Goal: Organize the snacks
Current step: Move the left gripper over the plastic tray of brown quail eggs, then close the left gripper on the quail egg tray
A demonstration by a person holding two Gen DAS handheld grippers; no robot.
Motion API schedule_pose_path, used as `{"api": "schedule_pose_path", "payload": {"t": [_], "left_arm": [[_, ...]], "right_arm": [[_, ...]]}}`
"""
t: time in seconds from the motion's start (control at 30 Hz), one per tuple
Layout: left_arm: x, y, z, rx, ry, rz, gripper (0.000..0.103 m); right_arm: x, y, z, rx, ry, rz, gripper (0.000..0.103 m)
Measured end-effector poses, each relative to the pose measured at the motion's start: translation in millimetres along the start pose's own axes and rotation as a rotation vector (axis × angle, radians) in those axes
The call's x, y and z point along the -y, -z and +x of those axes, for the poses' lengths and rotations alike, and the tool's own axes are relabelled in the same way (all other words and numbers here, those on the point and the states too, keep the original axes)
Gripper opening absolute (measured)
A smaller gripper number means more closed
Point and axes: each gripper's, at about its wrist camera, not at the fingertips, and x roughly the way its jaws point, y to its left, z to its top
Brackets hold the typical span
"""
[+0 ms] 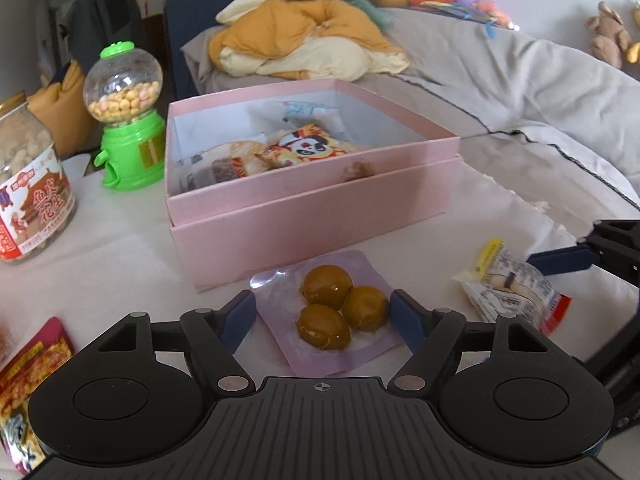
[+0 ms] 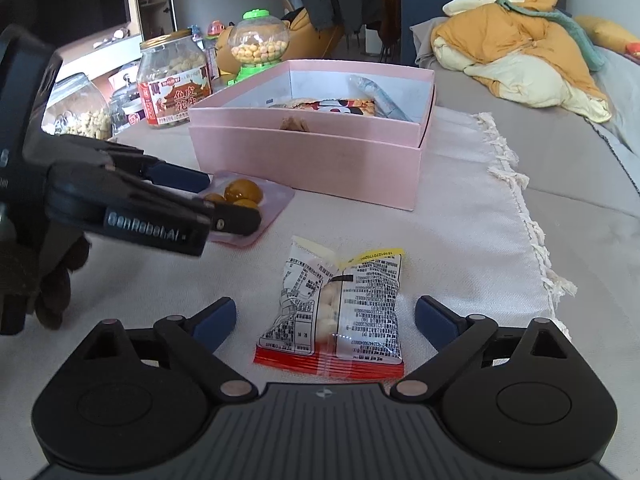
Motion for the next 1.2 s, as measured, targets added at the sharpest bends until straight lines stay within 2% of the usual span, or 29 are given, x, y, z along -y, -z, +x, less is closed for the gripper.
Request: {"api": "schedule_pose_path", "payload": {"t": [0.2, 0.3, 0.47, 0.63, 0.7, 0.73, 0.77, 0.93, 1.1, 1.13, 1.2], "left_arm": [[8, 1, -6, 0.016, -0.004, 0.036, 0.074], [10, 6, -11, 0.024, -0.001, 0.047, 0.071], [8, 15, -23, 0.027, 0.018, 0.041, 0.069], [4, 21, -40, 0.054, 0.015, 0.015, 0.066], [4, 23, -50, 0.074, 0.006, 0.007, 0.053], [3, 24, -54, 0.074, -0.003, 0.007, 0.042], [3, 24, -56, 0.066, -0.011, 0.007, 0.04], [-1, 21, -63, 0.068, 0.007, -0.029, 0.04], [15, 12, -42, 0.036, -0.006, -0.014, 0.042], [19, 13, -36, 0.018, -0.014, -0.001, 0.052], [24, 15, -24, -0.008, -0.036, 0.024, 0.06]], "right_arm": [[-1, 0, -1, 0.01, 0.018, 0.004, 0.093], [3, 1, -4, 0.026, 0.029, 0.027, 0.085], [8, 1, -9, 0.037, 0.054, 0.042, 0.059], [9, 0, -15, 0.025, 0.039, 0.031, 0.055], [7, 1, -18, 0.03, 0.04, 0.015, 0.055], [6, 2, -19, 0.034, 0.045, 0.003, 0.055], [4, 3, -19, 0.036, 0.053, -0.012, 0.055], [1, 7, -16, 0.045, 0.064, -0.026, 0.056], [4, 7, -14, 0.043, 0.054, -0.008, 0.057], [4, 7, -14, 0.043, 0.053, -0.007, 0.058], [4, 8, -14, 0.044, 0.052, -0.004, 0.059]]}}
